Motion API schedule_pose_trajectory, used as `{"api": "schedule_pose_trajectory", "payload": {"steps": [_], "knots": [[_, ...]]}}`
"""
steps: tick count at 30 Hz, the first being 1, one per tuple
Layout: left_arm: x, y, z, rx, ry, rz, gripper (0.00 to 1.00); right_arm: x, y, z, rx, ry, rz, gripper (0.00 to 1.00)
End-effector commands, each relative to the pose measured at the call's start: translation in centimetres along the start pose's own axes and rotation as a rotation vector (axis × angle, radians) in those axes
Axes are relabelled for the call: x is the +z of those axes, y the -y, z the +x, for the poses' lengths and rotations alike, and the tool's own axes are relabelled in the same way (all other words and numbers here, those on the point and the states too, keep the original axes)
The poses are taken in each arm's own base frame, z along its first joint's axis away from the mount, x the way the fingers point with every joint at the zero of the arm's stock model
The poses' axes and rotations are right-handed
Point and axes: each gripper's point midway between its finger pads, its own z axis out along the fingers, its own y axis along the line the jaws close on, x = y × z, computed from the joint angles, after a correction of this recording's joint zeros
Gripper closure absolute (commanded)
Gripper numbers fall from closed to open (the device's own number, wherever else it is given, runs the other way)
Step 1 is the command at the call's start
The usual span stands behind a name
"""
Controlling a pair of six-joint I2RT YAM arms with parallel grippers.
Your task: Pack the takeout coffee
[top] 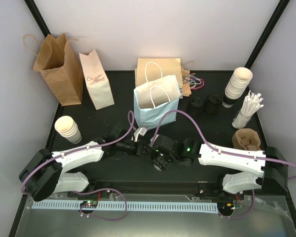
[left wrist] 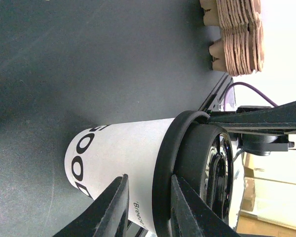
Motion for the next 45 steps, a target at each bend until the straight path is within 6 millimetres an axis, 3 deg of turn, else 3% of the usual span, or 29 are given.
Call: {"api": "schedule_pose_trajectory", "payload": {"steps": [1,19,33,45], "knots": [[1.1,-0.1,0.4,0.026,-0.042,-0.03,0.74,2.0,-2.4,3.7,-0.045,-0.148,-0.093,0.25],[2.3,-3.9,2.8,-0.033,-0.121,-0.155,0.74,2.3,-2.7,3.9,-0.046,-0.16,-0.1,0.26],[2.9,-5.6,4.2,-0.068,-0.146,-0.204,0.74,2.6,-3.1,4.3,-0.051,-0.173,-0.11,0.26],[2.9,-5.8,4.2,-0.068,-0.14,-0.208,0.75,2.7,-3.4,4.4,-0.059,-0.179,-0.108,0.26]]}}
